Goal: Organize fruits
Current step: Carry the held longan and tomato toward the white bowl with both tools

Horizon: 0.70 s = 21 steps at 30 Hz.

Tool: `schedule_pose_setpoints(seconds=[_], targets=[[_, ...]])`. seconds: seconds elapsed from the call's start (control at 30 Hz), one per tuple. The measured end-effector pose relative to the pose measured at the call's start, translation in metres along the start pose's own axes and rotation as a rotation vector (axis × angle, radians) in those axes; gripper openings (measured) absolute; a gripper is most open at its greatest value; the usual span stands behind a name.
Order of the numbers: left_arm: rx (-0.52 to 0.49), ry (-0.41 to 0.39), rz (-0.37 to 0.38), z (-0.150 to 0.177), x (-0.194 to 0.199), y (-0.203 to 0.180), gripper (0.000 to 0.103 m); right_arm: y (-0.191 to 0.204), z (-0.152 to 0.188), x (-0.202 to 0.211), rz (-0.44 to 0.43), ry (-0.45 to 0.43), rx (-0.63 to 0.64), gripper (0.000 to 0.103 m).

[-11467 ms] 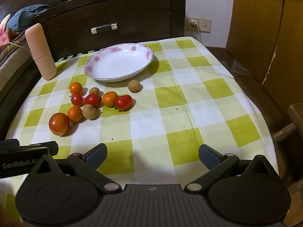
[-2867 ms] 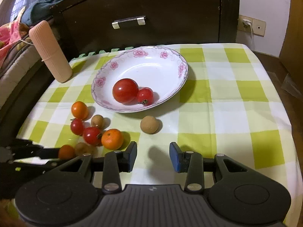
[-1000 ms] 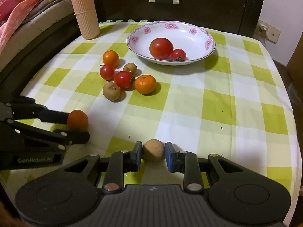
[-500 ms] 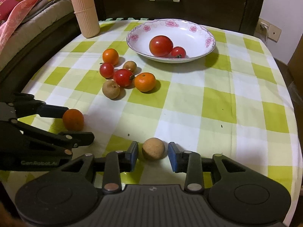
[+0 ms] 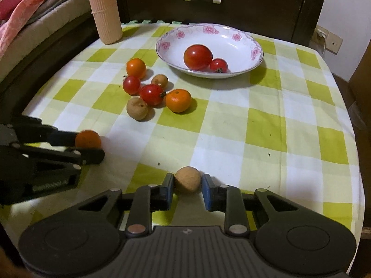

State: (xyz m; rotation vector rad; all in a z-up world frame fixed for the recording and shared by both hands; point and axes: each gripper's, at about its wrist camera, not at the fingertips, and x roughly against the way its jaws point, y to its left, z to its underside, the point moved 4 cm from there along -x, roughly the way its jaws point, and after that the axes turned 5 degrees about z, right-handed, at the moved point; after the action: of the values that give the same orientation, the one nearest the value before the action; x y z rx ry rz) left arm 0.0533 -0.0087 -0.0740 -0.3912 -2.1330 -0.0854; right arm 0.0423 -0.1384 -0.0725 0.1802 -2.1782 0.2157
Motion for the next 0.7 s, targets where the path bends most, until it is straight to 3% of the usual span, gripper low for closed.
schedule_pose_setpoints(seconds=[0.7], targets=[[0.049,-0.102,0.082,-0.053,0.01,-0.004,0.039,-0.001,-0.04,0.016,-0.036,-0.094,-0.068,0.025]])
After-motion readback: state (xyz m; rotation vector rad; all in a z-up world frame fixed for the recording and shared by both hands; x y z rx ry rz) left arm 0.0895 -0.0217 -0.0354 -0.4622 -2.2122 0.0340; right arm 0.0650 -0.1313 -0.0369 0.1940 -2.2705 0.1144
